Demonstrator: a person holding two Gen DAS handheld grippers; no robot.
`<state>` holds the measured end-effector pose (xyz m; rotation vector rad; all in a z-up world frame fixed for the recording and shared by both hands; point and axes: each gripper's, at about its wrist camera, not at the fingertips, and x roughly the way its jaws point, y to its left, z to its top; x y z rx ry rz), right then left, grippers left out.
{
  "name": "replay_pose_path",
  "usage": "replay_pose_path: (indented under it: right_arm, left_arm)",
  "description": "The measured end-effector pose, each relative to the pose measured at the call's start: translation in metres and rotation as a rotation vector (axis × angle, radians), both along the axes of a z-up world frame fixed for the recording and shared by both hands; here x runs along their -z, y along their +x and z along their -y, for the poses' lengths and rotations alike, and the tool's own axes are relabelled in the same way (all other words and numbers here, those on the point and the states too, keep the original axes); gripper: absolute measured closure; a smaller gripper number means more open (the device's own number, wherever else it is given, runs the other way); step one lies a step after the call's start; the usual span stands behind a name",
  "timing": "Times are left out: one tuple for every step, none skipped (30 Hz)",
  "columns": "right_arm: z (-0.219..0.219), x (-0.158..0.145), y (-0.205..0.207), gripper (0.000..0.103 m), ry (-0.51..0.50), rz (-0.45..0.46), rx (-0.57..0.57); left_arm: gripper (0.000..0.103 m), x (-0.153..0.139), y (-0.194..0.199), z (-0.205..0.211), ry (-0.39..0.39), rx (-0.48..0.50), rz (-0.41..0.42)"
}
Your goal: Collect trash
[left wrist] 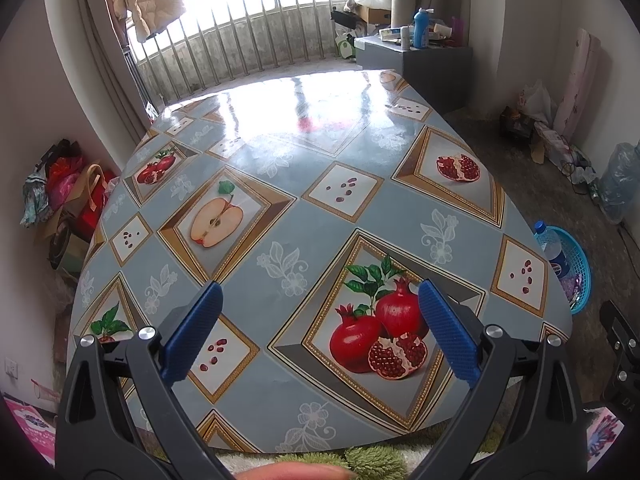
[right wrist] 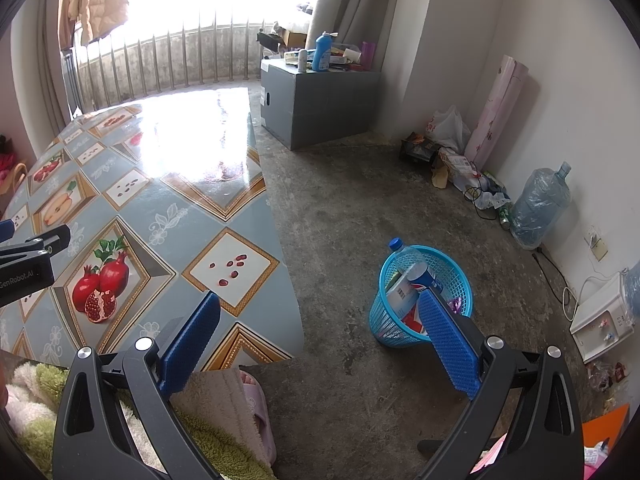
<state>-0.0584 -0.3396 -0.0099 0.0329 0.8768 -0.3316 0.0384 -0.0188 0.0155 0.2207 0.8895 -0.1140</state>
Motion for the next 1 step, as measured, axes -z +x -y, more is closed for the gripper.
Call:
replay_pose_path:
  right_arm:
    - [0.0000,0.0000,-0.0001,0.007,0.001,0.000,0.001]
  left_arm:
    - [0.009,0.0007,-0.0024,-0.0007,0.000,0.000,-0.001]
